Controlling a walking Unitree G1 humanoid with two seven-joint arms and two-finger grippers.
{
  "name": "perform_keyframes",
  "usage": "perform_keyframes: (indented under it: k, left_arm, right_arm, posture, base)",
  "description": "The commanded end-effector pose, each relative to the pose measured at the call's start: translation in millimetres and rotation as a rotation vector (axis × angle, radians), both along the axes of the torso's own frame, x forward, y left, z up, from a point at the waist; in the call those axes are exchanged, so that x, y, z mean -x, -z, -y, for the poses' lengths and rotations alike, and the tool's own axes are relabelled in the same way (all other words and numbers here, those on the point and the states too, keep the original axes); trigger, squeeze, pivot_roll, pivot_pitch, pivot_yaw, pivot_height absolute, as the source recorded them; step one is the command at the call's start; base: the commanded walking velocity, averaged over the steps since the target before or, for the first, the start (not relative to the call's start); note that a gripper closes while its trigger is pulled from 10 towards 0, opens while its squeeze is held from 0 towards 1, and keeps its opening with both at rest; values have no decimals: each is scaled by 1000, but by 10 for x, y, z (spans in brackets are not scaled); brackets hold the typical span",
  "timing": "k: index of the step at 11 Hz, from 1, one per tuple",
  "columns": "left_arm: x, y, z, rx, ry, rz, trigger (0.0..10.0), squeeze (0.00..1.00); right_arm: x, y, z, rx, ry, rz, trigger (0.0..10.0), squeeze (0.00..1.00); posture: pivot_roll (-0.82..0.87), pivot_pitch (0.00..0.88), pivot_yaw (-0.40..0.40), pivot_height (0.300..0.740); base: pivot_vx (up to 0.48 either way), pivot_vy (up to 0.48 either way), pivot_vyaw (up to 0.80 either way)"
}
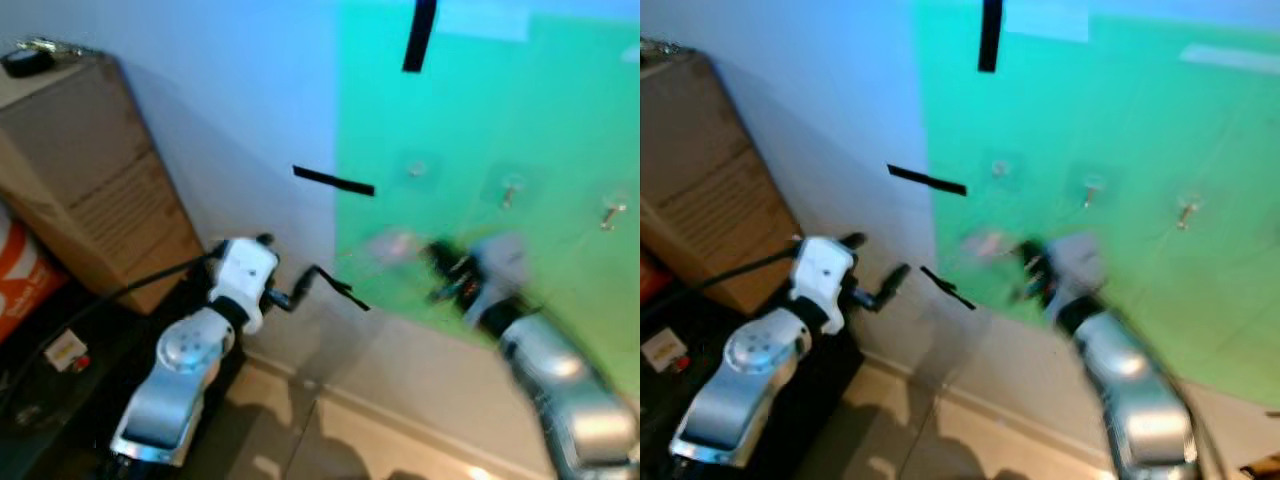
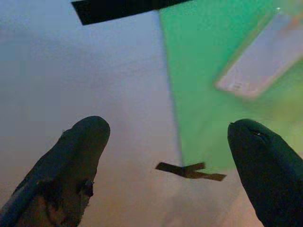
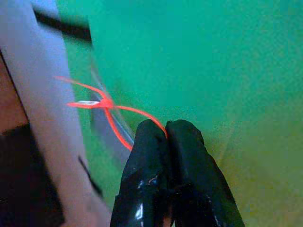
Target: Hang keys on a hook
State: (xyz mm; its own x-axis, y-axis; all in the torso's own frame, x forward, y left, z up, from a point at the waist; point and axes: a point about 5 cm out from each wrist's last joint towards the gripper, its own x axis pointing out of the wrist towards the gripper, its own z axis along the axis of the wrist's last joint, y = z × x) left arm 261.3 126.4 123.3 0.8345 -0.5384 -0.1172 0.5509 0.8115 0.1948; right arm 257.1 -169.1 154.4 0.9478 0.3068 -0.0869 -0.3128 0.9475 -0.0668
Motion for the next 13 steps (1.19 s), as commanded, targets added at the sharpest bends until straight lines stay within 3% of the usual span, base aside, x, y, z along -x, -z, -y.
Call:
perform_keyframes:
  k: [1, 2, 4, 7, 11, 13]
  left_arm:
    - [36, -22, -4, 5, 47, -1, 10000, 0]
    - [89, -16, 44, -2, 145, -29, 10000, 0]
    - [127, -14, 79, 4, 232, -59, 10000, 0]
    - [140, -8, 75, 0, 248, -64, 10000, 0]
    - [148, -7, 93, -9, 276, -68, 10000, 0]
    - [152, -15, 96, -18, 285, -67, 10000, 0]
  right_arm:
    - [9, -135, -50, -28, -33, 46, 10000, 0]
    - [-6, -273, -41, -23, -49, 85, 10000, 0]
    - [-54, -431, -64, -8, -78, 101, 10000, 0]
    - [-139, -515, -86, -48, -53, 72, 10000, 0]
    - [-292, -620, -190, -9, -97, 86, 10000, 0]
    - [-414, -713, -204, 57, -99, 112, 10000, 0]
  posture:
    - [-37, 0, 54, 740]
    - [-39, 0, 50, 740]
    - [-42, 0, 44, 740]
    - [-39, 0, 38, 740]
    - [-36, 0, 42, 740]
    - [-26, 0, 39, 740]
  base:
    - [0, 0, 0]
    - [0, 0, 0]
    - [0, 0, 0]
    - [0, 0, 0]
    - [0, 0, 0]
    - [0, 0, 0]
